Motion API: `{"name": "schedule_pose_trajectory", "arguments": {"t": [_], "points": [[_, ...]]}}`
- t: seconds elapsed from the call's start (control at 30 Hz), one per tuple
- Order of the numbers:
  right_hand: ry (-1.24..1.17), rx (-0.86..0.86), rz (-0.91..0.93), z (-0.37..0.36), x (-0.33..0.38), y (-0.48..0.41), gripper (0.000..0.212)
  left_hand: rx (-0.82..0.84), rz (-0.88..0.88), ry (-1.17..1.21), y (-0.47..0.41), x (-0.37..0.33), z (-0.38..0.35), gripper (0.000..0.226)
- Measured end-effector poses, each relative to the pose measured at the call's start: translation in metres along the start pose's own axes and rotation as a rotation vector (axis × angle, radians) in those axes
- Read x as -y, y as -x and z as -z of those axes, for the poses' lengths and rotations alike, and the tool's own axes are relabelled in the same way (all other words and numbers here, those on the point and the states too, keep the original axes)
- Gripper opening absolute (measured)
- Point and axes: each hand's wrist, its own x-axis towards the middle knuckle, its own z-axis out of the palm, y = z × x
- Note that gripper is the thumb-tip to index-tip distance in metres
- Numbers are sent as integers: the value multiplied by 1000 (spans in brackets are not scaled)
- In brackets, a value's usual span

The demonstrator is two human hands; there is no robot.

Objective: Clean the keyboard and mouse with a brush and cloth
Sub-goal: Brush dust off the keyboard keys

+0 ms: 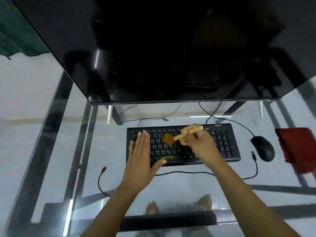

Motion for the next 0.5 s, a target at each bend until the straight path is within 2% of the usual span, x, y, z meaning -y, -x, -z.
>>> {"name": "schedule_pose_trajectory", "arguments": {"t": [0.07, 0.1, 0.17, 0.2, 0.23, 0.3, 0.33, 0.37, 0.43, 0.47, 0.5], "points": [[-3, -197, -17, 8, 3, -5, 19, 50, -23, -22, -2, -10, -5, 98], [-24, -205, 9, 13, 3, -4, 18, 70, -32, -27, -2, -13, -7, 98], [-58, -14, 30, 17, 0, -1, 10, 100, -54, -44, -4, -20, -10, 99], [-2, 75, 35, 17, -2, 2, 12, 112, -65, -55, -5, -23, -12, 100], [14, 98, 21, 18, -3, 4, 12, 120, -76, -64, -6, -26, -14, 100], [27, -102, 44, 25, -5, 5, 10, 128, -96, -75, -9, -33, -16, 100], [-4, -135, 44, 30, -8, 6, 10, 128, -105, -79, -11, -37, -17, 99], [-54, -101, 38, 35, -9, 8, 11, 130, -112, -82, -13, -39, -18, 99], [-125, 173, -50, 40, -12, 16, 15, 138, -118, -81, -16, -43, -18, 102], [-58, 262, -69, 41, -14, 20, 15, 140, -113, -69, -18, -45, -19, 104], [-20, 248, -75, 42, -19, 22, 13, 146, -104, -52, -20, -46, -19, 106]]}}
